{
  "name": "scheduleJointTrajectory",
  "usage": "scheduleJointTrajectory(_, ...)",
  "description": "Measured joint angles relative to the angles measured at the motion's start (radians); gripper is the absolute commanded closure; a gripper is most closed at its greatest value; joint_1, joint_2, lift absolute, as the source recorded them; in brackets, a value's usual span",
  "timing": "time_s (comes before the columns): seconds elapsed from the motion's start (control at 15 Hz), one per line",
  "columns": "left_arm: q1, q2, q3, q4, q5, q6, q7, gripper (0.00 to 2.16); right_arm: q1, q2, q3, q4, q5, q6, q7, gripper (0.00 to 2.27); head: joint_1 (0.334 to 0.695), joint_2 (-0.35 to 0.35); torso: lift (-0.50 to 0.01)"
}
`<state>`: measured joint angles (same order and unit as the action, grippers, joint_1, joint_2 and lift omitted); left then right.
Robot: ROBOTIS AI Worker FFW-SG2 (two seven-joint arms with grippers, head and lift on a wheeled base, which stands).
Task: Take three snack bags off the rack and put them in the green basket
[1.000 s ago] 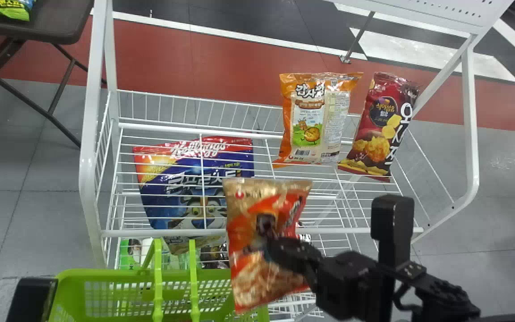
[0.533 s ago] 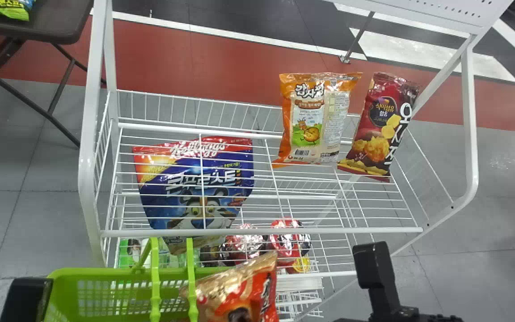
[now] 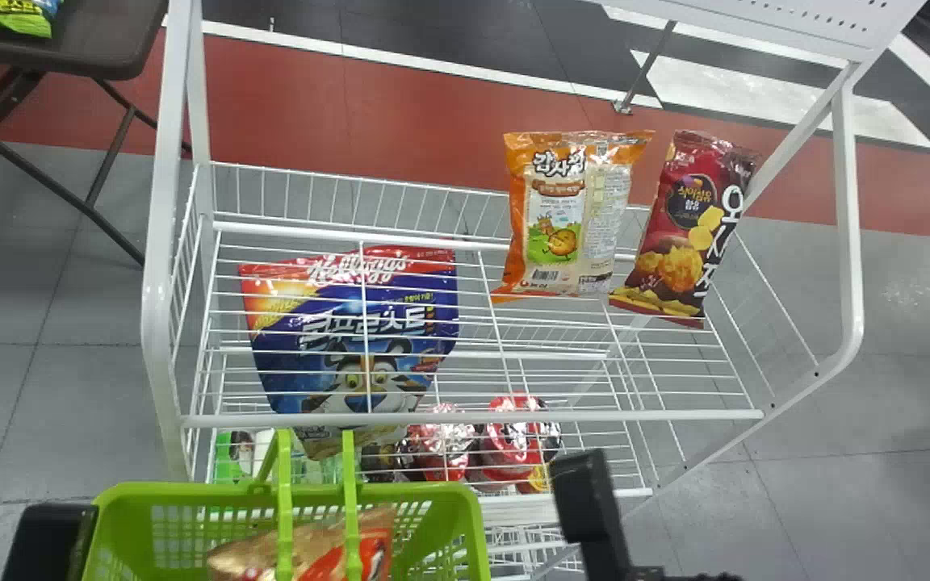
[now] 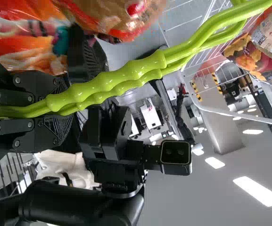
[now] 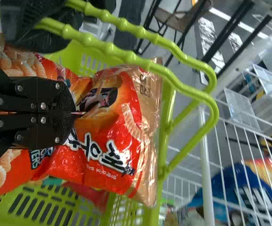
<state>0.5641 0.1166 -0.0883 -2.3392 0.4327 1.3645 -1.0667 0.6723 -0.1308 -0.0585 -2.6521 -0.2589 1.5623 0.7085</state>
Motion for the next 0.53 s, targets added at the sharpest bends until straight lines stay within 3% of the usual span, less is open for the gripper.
scheduleJointTrajectory(0.07, 0.001, 0.000, -0.001, -0.002, 0.000, 0.000, 0.001, 1.75, -0.008, 0.001, 0.022, 0.033, -0.006, -0.015, -0.001, 2.09, 0.695, -0.350, -0.023)
scheduleJointTrajectory(0.13, 0.004, 0.000, -0.002, -0.007, 0.000, 0.000, 0.002, 1.75, -0.023, 0.001, 0.039, 0.076, -0.020, -0.030, -0.001, 1.78, 0.695, -0.350, -0.023)
scheduleJointTrajectory(0.27, 0.008, 0.000, -0.002, -0.014, 0.000, 0.000, 0.004, 1.75, -0.053, 0.002, 0.050, 0.148, -0.037, -0.051, 0.001, 0.13, 0.695, -0.350, -0.023)
scheduleJointTrajectory(0.33, 0.010, 0.000, -0.001, -0.018, 0.000, 0.000, 0.004, 1.75, -0.061, 0.000, 0.051, 0.173, -0.031, -0.086, 0.002, 0.00, 0.695, -0.350, -0.023)
scheduleJointTrajectory(0.53, 0.013, 0.000, -0.001, -0.021, -0.001, 0.001, 0.004, 1.75, -0.047, -0.002, 0.039, 0.181, 0.042, -0.236, 0.000, 0.02, 0.695, -0.350, -0.023)
